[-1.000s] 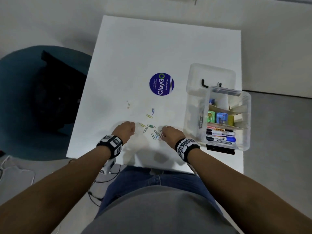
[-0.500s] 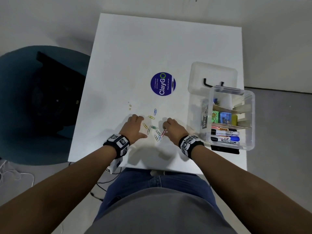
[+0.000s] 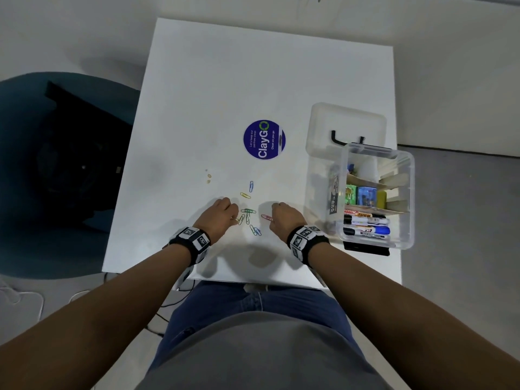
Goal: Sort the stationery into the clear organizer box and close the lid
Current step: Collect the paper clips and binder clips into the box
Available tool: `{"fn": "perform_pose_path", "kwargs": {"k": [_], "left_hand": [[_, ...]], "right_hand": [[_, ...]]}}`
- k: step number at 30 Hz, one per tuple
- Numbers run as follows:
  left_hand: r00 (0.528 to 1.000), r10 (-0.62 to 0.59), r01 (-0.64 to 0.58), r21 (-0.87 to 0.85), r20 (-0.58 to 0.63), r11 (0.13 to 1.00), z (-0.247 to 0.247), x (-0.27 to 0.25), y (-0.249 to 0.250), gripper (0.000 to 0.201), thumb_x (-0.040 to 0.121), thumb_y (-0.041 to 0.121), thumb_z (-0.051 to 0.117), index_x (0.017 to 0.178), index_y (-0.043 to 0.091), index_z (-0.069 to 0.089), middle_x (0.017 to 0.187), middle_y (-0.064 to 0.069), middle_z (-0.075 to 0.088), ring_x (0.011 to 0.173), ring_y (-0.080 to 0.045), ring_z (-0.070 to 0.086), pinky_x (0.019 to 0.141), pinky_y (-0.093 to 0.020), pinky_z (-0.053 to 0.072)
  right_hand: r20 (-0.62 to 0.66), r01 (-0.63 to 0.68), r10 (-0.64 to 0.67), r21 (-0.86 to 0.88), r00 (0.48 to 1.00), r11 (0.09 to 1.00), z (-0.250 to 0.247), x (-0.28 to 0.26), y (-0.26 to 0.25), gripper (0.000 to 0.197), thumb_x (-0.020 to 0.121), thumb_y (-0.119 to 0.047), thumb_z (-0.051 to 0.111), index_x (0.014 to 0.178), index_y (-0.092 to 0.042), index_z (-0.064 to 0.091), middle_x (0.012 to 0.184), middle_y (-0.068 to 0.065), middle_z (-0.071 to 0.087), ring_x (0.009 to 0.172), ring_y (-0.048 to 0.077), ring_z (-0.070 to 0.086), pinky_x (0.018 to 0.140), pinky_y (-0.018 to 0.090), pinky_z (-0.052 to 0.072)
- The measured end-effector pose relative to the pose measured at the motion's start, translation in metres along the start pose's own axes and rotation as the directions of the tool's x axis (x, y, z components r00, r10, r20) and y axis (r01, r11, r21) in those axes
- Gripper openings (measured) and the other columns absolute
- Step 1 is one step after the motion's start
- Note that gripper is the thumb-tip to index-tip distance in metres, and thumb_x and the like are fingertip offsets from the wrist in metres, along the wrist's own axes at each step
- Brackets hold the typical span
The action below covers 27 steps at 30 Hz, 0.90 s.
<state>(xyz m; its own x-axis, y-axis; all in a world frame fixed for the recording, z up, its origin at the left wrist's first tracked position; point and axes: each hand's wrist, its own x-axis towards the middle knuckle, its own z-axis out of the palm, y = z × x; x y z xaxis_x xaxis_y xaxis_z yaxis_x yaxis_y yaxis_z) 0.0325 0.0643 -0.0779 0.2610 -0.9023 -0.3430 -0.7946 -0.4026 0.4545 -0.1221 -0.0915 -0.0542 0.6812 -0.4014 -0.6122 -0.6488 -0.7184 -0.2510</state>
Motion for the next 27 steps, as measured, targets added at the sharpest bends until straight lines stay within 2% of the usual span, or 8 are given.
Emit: {"fn": "perform_pose_path", "kwargs": {"k": [5,7,11,14,18,21,24,27], "left_hand": [[0.997,-0.062,0.065,-0.095,0.036,0.993,0.002,-0.001,0.006,0.006,0.092,0.015,0.058,0.093,0.010,0.056,0.098,-0.007,0.054,0.095,-0.025,0.050,0.077,-0.032,0.043],[0.996,-0.059,0.066,-0.127,0.061,0.990,-0.002,0.001,0.011,0.003,0.092,0.015,0.056,0.092,0.014,0.054,0.092,-0.002,0.056,0.092,-0.023,0.052,0.079,-0.035,0.045],[0.993,-0.045,0.061,-0.152,0.111,0.987,-0.011,0.017,0.022,0.030,0.091,0.020,0.060,0.120,0.016,0.052,0.099,-0.002,0.060,0.093,-0.021,0.055,0.084,-0.034,0.045],[0.978,0.037,-0.040,0.012,0.204,0.999,-0.012,0.029,0.021,0.038,0.089,0.021,0.064,0.124,0.014,0.050,0.111,-0.006,0.062,0.100,-0.028,0.057,0.086,-0.031,0.039],[0.972,0.107,-0.133,0.115,0.209,0.985,-0.008,0.032,0.014,0.026,0.089,0.026,0.063,0.109,0.012,0.054,0.106,-0.006,0.058,0.098,-0.027,0.054,0.084,-0.029,0.036],[0.974,0.113,-0.139,0.121,0.197,0.983,-0.006,0.029,0.012,0.019,0.092,0.028,0.060,0.103,0.012,0.057,0.102,-0.006,0.058,0.097,-0.026,0.053,0.083,-0.029,0.037],[0.971,0.134,-0.166,0.155,0.199,0.974,-0.006,0.028,0.011,0.019,0.094,0.026,0.057,0.101,0.009,0.059,0.102,-0.009,0.059,0.096,-0.028,0.054,0.082,-0.033,0.039],[0.966,0.164,-0.206,0.210,0.198,0.956,-0.007,0.027,0.009,0.019,0.094,0.026,0.056,0.098,0.008,0.059,0.101,-0.010,0.060,0.095,-0.030,0.056,0.080,-0.038,0.043]], "right_hand": [[0.000,-0.031,0.032,0.172,1.000,0.985,-0.001,-0.002,0.014,0.016,0.091,-0.012,0.049,0.104,-0.005,0.055,0.104,0.017,0.066,0.093,0.035,0.061,0.074,0.036,0.047],[-0.047,-0.068,0.082,0.244,0.995,0.967,0.000,-0.008,0.021,0.014,0.094,-0.013,0.048,0.105,-0.006,0.050,0.097,0.015,0.066,0.085,0.034,0.062,0.068,0.035,0.046],[-0.058,-0.125,0.141,0.226,0.988,0.966,0.003,-0.019,0.027,0.026,0.092,-0.006,0.044,0.118,-0.008,0.042,0.100,0.015,0.063,0.081,0.033,0.059,0.068,0.035,0.046],[-0.076,-0.047,0.061,0.174,0.995,0.984,0.005,-0.017,0.021,0.031,0.090,-0.004,0.047,0.120,-0.007,0.044,0.113,0.013,0.058,0.095,0.033,0.059,0.070,0.035,0.045],[-0.099,0.050,-0.040,0.099,0.994,0.994,0.005,-0.004,0.009,0.044,0.088,-0.015,0.059,0.128,-0.009,0.042,0.126,0.011,0.047,0.113,0.030,0.048,0.075,0.039,0.047],[-0.064,0.133,-0.133,-0.001,0.989,0.991,0.003,0.004,0.002,0.051,0.086,-0.017,0.067,0.129,-0.008,0.041,0.129,0.012,0.043,0.116,0.030,0.046,0.075,0.043,0.051],[-0.045,0.200,-0.205,-0.096,0.978,0.975,0.004,0.009,-0.003,0.041,0.089,-0.009,0.061,0.125,-0.008,0.044,0.127,0.012,0.044,0.113,0.029,0.047,0.065,0.037,0.042],[-0.020,0.252,-0.259,-0.170,0.966,0.953,0.004,0.013,-0.005,0.038,0.088,-0.002,0.056,0.124,-0.007,0.046,0.124,0.011,0.046,0.111,0.029,0.050,0.063,0.034,0.037]]}}
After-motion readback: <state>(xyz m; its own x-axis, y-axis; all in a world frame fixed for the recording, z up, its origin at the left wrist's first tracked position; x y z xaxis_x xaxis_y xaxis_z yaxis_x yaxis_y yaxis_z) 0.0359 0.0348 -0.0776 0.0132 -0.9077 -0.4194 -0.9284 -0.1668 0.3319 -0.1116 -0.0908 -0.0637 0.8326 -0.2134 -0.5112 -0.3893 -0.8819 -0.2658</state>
